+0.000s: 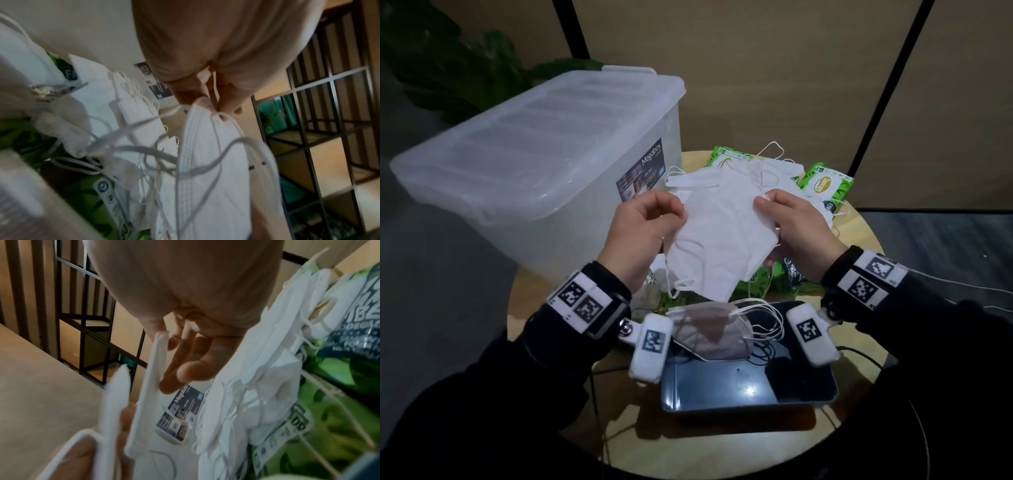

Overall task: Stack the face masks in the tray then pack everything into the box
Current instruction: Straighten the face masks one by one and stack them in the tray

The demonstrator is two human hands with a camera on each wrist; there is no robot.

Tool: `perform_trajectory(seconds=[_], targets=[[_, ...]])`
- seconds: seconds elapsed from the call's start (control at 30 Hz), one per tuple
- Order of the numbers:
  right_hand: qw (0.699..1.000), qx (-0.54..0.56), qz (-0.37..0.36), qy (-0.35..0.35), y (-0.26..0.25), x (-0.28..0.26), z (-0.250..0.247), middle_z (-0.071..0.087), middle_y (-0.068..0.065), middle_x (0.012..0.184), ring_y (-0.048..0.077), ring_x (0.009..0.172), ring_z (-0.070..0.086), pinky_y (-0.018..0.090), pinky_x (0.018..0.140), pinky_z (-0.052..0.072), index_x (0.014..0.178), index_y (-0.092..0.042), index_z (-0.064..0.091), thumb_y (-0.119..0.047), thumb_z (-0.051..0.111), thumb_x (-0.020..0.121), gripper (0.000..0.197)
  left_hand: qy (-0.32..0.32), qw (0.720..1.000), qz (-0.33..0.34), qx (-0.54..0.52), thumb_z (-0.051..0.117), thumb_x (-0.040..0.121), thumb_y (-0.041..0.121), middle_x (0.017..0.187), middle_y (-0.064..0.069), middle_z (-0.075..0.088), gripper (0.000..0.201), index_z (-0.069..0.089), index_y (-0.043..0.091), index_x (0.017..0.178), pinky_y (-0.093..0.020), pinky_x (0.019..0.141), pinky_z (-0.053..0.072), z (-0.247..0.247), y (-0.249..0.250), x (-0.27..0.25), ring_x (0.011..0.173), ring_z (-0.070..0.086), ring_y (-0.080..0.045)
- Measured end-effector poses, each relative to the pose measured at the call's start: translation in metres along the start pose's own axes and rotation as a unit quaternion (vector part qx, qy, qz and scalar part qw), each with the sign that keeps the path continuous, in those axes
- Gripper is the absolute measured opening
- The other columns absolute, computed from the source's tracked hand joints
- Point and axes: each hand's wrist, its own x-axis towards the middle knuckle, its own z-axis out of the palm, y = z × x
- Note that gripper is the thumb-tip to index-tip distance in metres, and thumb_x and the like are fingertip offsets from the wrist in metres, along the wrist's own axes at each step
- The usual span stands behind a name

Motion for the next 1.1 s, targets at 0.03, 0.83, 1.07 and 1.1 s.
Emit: perform_trajectory(seconds=[0.03, 0.83, 1.07, 1.1], targets=[[1.0, 0.011, 0.001, -0.01, -0.001, -0.004, 0.005, 0.051, 0.003, 0.073, 0.022, 0.053, 0.054, 0.031, 0.043, 0.049, 0.093, -0.016, 0.058, -0.031, 0.06, 0.103, 0.017, 0.01, 0.999, 0.022, 0.028, 0.067, 0.085, -0.009, 0.083, 0.0, 0.069, 0.029, 0.07, 0.019, 0.076, -0.028, 0.061, 0.044, 0.004, -0.001, -0.002, 0.071, 0.058, -0.015], [0.969, -0.11, -0.185, 0.12, 0.008, -0.012, 0.014, 0.078, 0.003, 0.085, 0.037, 0.078, 0.071, 0.052, 0.065, 0.06, 0.09, -0.015, 0.078, -0.017, 0.081, 0.081, 0.01, -0.105, 0.962, 0.17, 0.185, 0.079, 0.088, 0.016, 0.094, 0.005, 0.072, 0.022, 0.07, 0.022, 0.108, -0.024, 0.071, 0.053, 0.026, 0.024, -0.038, 0.083, 0.07, -0.01], [0.93, -0.174, -0.318, 0.059, 0.005, -0.032, 0.034, 0.075, -0.007, 0.094, 0.02, 0.081, 0.07, 0.046, 0.063, 0.059, 0.104, -0.018, 0.077, -0.009, 0.076, 0.087, 0.019, -0.055, 0.997, 0.018, 0.058, 0.08, 0.077, 0.054, 0.115, -0.003, 0.067, 0.062, 0.05, 0.021, 0.12, -0.045, 0.07, 0.064, 0.043, 0.024, -0.041, 0.093, 0.076, -0.017], [0.915, -0.216, -0.337, 0.038, 0.005, -0.033, 0.035, 0.074, -0.007, 0.099, 0.016, 0.083, 0.068, 0.042, 0.064, 0.058, 0.107, -0.017, 0.077, -0.01, 0.079, 0.086, 0.021, -0.058, 0.998, -0.01, 0.022, 0.078, 0.084, 0.049, 0.117, -0.007, 0.068, 0.055, 0.051, 0.019, 0.121, -0.045, 0.067, 0.064, 0.038, 0.026, -0.038, 0.094, 0.076, -0.021]])
